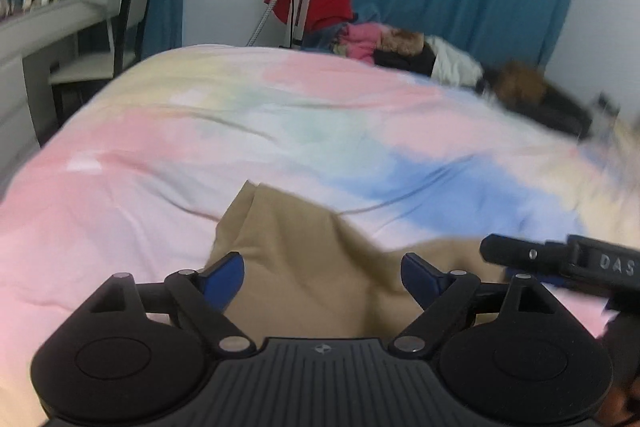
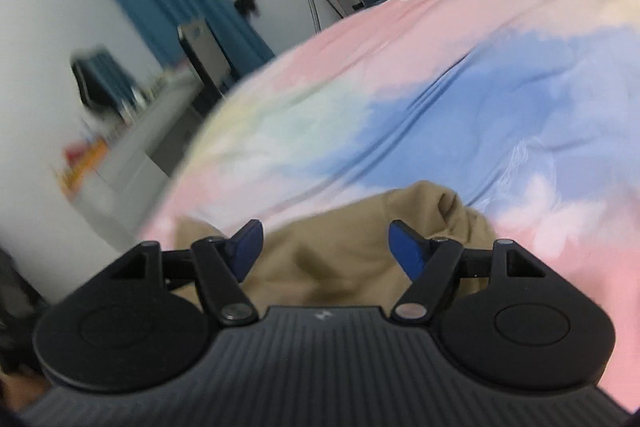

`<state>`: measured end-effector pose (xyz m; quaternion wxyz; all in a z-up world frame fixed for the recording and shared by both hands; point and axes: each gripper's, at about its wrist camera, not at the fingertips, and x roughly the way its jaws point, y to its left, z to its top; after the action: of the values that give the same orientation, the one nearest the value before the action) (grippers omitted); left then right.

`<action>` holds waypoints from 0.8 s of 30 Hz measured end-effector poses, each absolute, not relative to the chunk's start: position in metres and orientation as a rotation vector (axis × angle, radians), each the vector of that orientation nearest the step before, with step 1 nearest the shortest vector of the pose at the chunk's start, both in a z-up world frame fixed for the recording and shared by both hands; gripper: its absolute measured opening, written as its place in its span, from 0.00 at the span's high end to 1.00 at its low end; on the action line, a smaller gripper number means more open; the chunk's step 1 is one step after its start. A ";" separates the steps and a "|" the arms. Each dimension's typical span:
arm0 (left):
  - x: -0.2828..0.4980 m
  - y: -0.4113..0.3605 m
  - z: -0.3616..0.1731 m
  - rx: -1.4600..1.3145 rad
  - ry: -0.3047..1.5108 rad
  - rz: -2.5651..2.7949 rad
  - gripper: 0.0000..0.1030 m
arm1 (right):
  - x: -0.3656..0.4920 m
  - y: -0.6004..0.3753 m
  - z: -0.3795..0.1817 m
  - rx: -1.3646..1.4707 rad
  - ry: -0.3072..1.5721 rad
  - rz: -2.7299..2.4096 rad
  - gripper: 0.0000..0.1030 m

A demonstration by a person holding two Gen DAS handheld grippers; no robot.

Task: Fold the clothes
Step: 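Lift and flip the folded tan T-shirt, lay it flat, open both grippers, then grasp the end of the printed tan T-shirt with the left gripper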

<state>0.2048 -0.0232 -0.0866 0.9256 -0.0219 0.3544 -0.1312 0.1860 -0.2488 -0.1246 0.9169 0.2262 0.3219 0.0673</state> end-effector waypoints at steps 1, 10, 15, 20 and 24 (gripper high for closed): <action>0.206 -0.025 -0.092 -0.015 0.733 -0.265 0.15 | 0.190 -0.245 -0.128 0.418 0.680 0.123 0.31; 0.201 -0.027 -0.101 0.034 0.715 -0.245 0.16 | 0.189 -0.225 -0.137 0.245 0.665 0.096 0.31; 0.172 -0.026 -0.084 0.030 0.676 -0.248 0.16 | 0.163 -0.220 -0.123 0.225 0.618 0.088 0.31; 0.130 -0.028 -0.065 0.064 0.632 -0.269 0.16 | 0.130 -0.210 -0.104 0.180 0.572 0.085 0.31; 0.106 -0.029 -0.060 0.083 0.626 -0.261 0.16 | 0.108 -0.210 -0.095 0.178 0.558 0.076 0.31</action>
<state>0.1062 -0.0287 -0.0597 0.9421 0.0406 0.3071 -0.1281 0.1080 -0.2096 -0.0953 0.9568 0.0875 0.2749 0.0377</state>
